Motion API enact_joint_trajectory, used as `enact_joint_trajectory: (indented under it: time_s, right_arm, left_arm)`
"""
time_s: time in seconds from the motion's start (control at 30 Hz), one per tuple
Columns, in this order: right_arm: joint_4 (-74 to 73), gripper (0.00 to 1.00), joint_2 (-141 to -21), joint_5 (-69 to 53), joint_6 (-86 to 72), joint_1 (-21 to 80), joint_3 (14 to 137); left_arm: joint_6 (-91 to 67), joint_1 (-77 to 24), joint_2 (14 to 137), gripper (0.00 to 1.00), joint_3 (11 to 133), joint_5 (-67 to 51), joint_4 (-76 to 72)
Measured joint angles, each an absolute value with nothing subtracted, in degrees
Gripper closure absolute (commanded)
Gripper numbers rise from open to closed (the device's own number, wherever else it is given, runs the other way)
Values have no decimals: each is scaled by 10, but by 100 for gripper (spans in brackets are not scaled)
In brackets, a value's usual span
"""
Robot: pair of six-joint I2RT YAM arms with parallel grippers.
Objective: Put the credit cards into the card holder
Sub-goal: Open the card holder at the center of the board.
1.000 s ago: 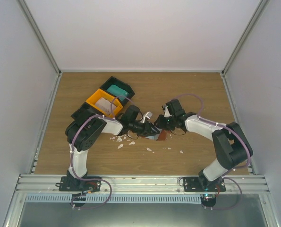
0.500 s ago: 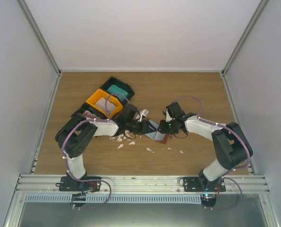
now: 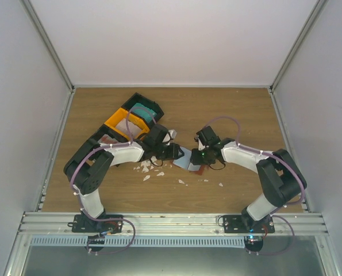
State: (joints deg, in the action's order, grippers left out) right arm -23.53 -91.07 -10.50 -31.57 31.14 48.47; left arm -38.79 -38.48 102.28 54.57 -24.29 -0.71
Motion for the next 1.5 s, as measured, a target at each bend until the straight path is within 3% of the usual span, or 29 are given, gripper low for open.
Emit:
enact_joint_trajectory:
  time_s: [0.37,0.77,1.1,1.2,1.5]
  right_arm:
    - [-260,61,-917,-31,-365,373,504]
    - [-304,31,-919,59,-492,423,505]
    - [-313,28,-977,84,-554,431,561]
    - [-319,29,-986,93,-561,434,570]
    - [-298,30,-970,104,-501,439,541]
  left_arm:
    - [-382,-385,1042,68,538,-209,29]
    - [-408,-385,1036,70,490,-234,-52]
    - [-408,-384,1033,71,466,-295,-77]
    - [-397,-386,1020,69,466,-294,-49]
    - [-362,-371,901,47,488,-193,69]
